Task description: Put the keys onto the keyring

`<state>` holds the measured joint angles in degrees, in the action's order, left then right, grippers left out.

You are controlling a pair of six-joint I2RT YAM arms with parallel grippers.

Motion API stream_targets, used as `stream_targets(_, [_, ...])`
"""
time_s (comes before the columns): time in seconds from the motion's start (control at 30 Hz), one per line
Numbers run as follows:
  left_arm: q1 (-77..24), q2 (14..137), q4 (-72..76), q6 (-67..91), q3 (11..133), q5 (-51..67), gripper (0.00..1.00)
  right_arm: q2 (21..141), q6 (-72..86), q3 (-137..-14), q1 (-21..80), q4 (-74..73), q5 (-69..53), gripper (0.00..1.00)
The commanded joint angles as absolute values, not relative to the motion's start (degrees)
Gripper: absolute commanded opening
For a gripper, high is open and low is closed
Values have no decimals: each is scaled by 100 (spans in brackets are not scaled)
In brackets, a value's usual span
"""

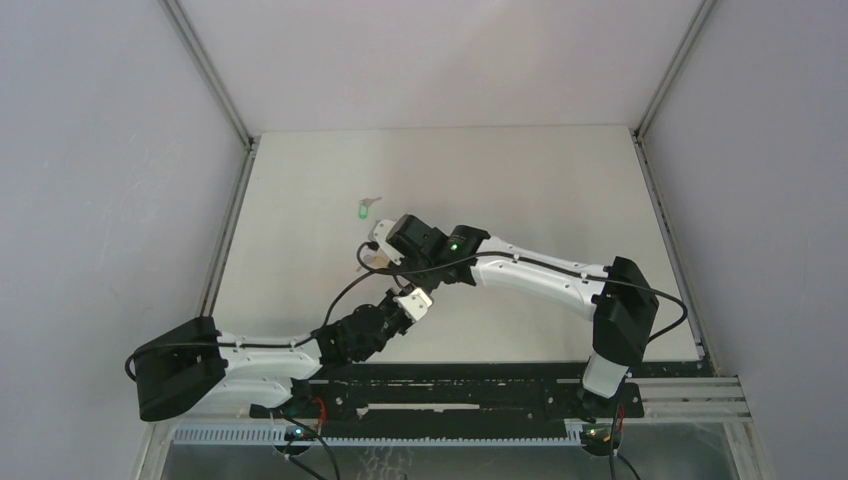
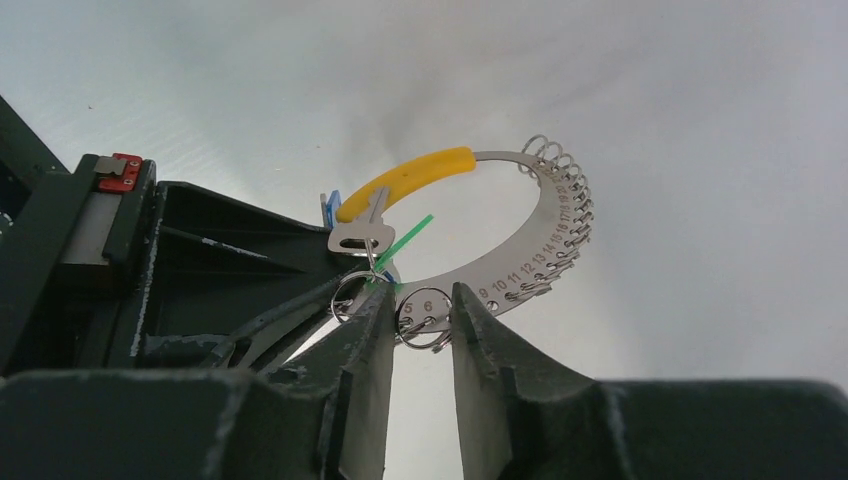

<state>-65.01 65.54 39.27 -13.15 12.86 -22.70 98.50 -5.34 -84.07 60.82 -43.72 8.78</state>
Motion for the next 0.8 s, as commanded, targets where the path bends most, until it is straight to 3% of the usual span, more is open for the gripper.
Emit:
stream_targets(0.0, [-6533, 6475, 4363, -1387, 1656, -2414, 0, 9724, -654, -8640, 6122, -4514, 1253, 23])
stream_targets(0.33, [-6537, 6513, 4363, -1370, 1652, -2459, 0, 9488, -653, -8640, 6070, -4596, 1388, 9])
stream_targets(0.77, [-6538, 6511, 4369, -1365, 1626, -2500, 0, 9349, -598, -8609, 5937, -4665, 1220, 0])
